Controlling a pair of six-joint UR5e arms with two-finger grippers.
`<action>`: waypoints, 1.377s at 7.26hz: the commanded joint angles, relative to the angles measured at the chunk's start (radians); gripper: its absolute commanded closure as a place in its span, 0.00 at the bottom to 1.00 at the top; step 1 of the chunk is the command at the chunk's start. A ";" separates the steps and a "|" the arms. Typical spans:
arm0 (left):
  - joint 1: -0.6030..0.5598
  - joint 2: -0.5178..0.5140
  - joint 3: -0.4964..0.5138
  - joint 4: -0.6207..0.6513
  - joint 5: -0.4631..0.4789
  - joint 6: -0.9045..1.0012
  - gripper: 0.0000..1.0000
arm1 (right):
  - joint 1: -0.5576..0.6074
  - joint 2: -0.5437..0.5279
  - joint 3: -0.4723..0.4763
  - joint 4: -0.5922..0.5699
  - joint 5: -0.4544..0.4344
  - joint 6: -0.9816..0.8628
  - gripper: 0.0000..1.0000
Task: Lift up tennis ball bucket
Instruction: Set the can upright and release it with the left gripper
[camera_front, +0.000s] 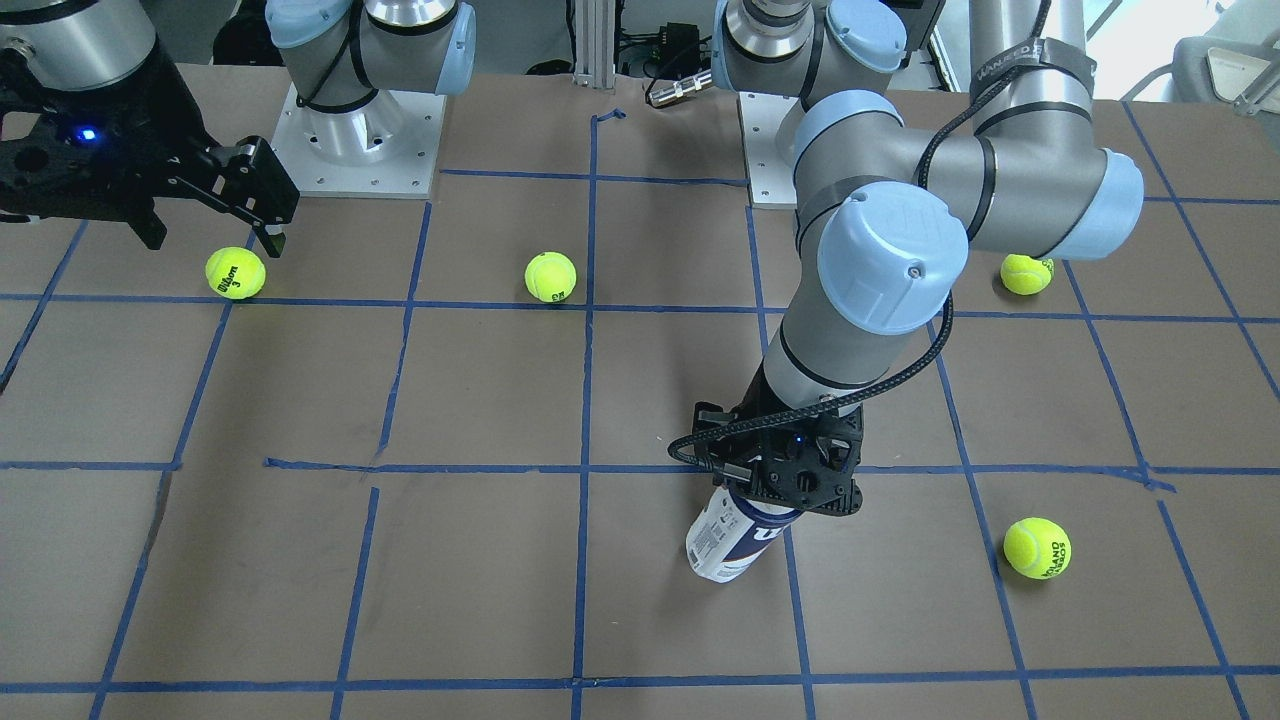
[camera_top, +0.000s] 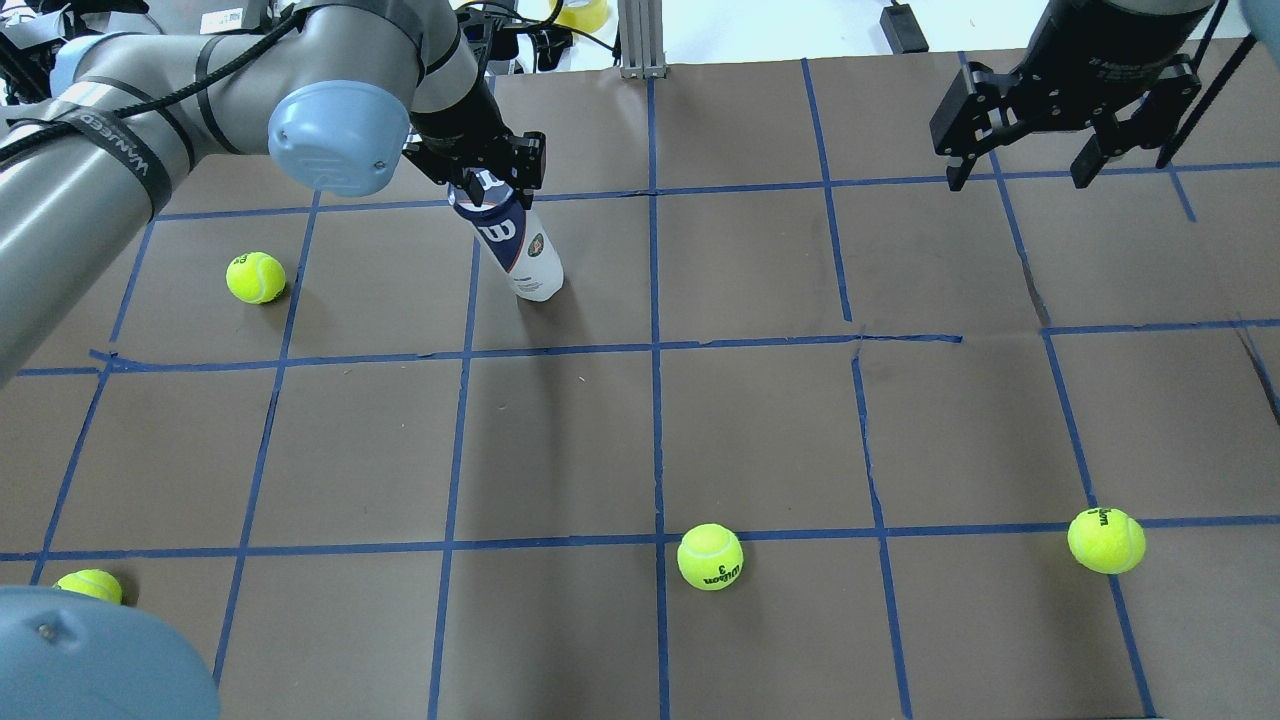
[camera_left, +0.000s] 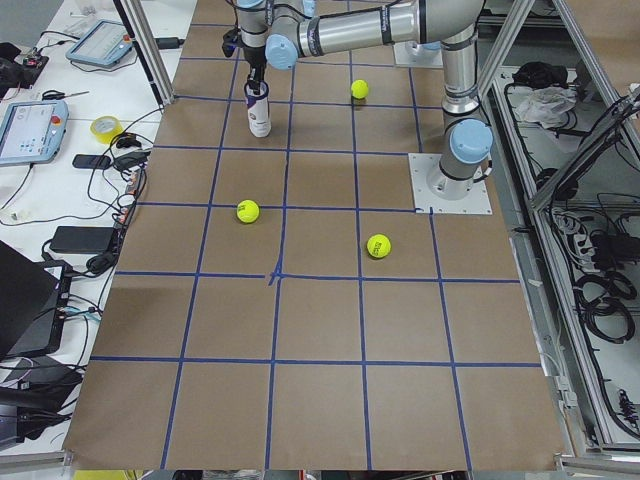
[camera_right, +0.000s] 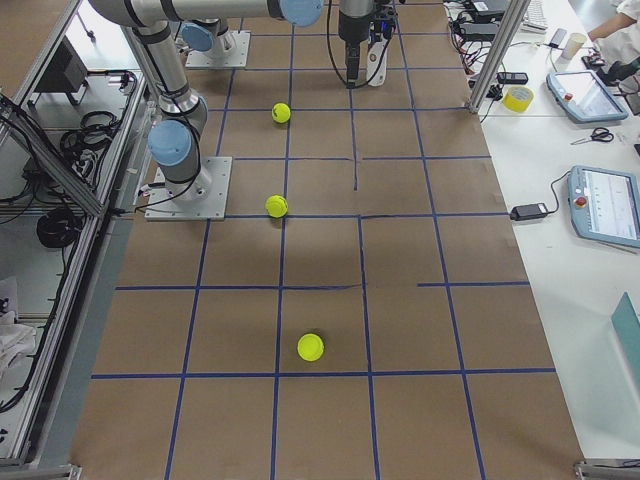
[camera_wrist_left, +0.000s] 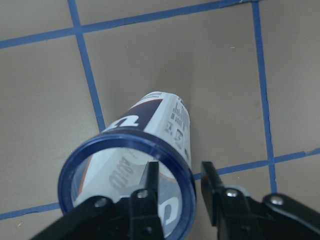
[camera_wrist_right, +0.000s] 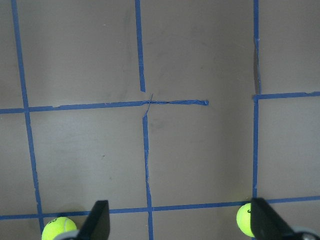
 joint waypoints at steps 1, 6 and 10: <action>-0.003 0.031 0.004 -0.014 0.004 -0.002 0.00 | -0.001 0.000 0.001 0.001 0.005 0.004 0.00; 0.025 0.161 0.186 -0.375 0.004 -0.012 0.00 | -0.005 0.000 0.001 0.003 -0.001 0.003 0.00; 0.206 0.327 0.062 -0.463 0.077 0.142 0.00 | -0.011 0.000 0.000 0.006 -0.001 0.002 0.00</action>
